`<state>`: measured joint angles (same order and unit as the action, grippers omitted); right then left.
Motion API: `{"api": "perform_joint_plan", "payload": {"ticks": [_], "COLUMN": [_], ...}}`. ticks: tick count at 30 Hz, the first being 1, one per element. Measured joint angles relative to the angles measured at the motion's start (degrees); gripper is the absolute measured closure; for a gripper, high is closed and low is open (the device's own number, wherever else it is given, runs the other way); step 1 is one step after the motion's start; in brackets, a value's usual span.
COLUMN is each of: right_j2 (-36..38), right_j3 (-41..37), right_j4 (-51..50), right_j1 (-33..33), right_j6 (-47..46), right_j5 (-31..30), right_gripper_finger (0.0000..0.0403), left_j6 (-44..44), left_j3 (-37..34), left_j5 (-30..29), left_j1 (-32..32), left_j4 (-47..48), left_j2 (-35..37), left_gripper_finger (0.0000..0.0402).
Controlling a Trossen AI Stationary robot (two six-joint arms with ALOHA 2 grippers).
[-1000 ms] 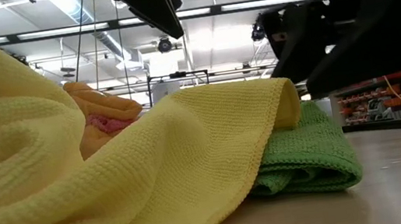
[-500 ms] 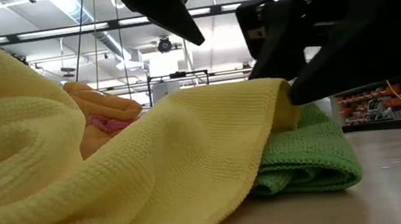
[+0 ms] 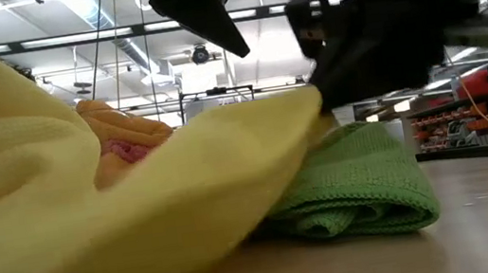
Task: Fold microfiber towels
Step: Fold the yellow microfiber towel
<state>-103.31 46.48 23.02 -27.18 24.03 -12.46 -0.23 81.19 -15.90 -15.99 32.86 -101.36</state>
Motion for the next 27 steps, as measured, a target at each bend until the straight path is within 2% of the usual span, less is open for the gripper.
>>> {"api": "perform_joint_plan", "payload": {"ticks": [4, 7, 15, 19, 24, 25, 27], "right_j2": [5.79, 11.54, 32.13, 40.93, 47.45, 48.04, 48.51], "right_j3": [0.0, 0.0, -0.04, -0.04, -0.02, -0.02, -0.02], "right_j4": [-3.78, -5.94, -17.82, -20.52, -35.64, -38.94, -43.37], "right_j1": [0.68, 2.96, 13.7, 19.15, 21.08, 21.11, 21.05], "right_j6": [0.97, 4.33, 7.4, 0.76, -10.74, -12.75, -16.41], "right_j5": [-9.25, -14.0, -17.63, -21.67, -39.57, -41.07, -39.24], "right_gripper_finger": [0.0394, 0.0394, 0.0395, 0.0396, 0.0396, 0.0396, 0.0396], "left_j6": [0.04, 0.87, 0.9, 0.92, 0.94, 0.94, 0.94], "left_j3": [0.0, 0.0, -0.09, -0.09, -0.09, -0.09, -0.09], "left_j5": [-0.1, -0.2, -0.44, -0.61, -0.76, -0.86, -1.13], "left_j1": [0.04, 0.04, 0.04, 0.13, 0.17, 0.17, 0.17], "left_j4": [-0.06, 0.11, 1.58, 1.7, 2.26, 2.34, 2.23], "left_j2": [0.0, 0.0, 0.0, 0.0, 0.0, 0.0, 0.0], "left_gripper_finger": [0.0321, 0.0323, 0.032, 0.0324, 0.0324, 0.0323, 0.0322]}}
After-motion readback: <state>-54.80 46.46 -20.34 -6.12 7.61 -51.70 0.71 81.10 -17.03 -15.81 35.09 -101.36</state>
